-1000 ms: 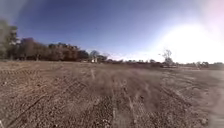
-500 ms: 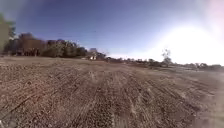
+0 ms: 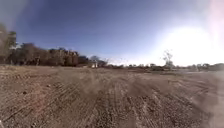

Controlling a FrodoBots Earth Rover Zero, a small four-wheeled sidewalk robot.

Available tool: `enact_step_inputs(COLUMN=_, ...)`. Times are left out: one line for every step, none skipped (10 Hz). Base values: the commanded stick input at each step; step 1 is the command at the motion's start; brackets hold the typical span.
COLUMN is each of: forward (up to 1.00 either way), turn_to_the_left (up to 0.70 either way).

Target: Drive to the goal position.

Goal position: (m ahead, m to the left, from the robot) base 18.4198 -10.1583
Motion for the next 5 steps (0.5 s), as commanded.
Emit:
enact_step_inputs(forward=0.5, turn_to_the_left=0.0)
enact_step_inputs(forward=0.5, turn_to_the_left=0.0)
enact_step_inputs(forward=0.5, turn_to_the_left=0.0)
enact_step_inputs(forward=0.5, turn_to_the_left=0.0)
enact_step_inputs(forward=0.5, turn_to_the_left=0.0)
